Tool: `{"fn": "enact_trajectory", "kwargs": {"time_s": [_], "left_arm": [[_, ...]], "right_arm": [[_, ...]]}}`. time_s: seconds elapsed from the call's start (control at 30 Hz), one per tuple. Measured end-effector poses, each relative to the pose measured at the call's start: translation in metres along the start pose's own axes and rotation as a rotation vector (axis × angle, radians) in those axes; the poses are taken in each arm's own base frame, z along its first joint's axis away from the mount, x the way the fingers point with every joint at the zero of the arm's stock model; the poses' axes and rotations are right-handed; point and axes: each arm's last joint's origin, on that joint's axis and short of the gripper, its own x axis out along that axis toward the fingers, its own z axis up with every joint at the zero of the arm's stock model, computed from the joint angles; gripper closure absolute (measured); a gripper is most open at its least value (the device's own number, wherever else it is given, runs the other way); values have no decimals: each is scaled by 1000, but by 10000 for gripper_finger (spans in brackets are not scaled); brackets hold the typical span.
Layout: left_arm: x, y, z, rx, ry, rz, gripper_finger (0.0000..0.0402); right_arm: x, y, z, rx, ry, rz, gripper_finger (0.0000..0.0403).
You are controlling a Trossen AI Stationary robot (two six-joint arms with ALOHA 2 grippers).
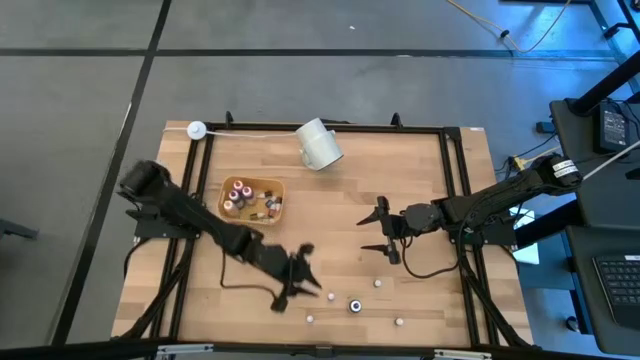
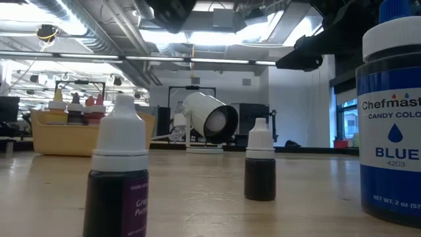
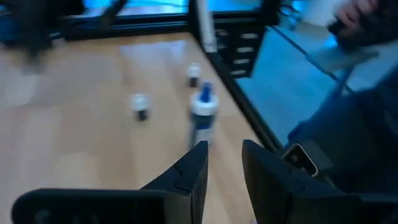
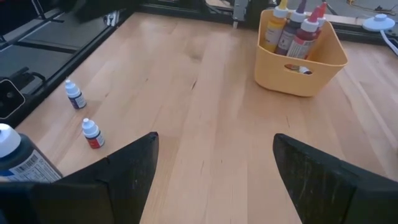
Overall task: Pick & Place food coloring
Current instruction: Put the small purple food coloring bottle into the bin
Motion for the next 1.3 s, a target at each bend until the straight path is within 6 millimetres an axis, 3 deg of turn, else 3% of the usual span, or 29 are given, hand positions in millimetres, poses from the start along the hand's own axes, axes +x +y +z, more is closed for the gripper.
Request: {"fn": "enact_trajectory", "kwargs": {"time_s": [0.17,0.37,0.57,0.7,0.87,1.3], "left_arm": [[35,-20,-24,62,-68,-62,296],[54,-36,-43,73,-114,-102,252],[65,-39,-64,68,-75,24,192],[71,-41,-75,57,-31,-51,172],[74,-43,-82,26,9,-142,170],[81,-44,-109,123,125,-36,170]], "right_arm": [[0,0,0,0,2,0,86],[0,0,0,1,3,0,86],[0,0,0,0,3,0,86],[0,0,0,0,3,0,86],[0,0,0,-1,3,0,86],[0,0,0,-1,3,0,86]]}}
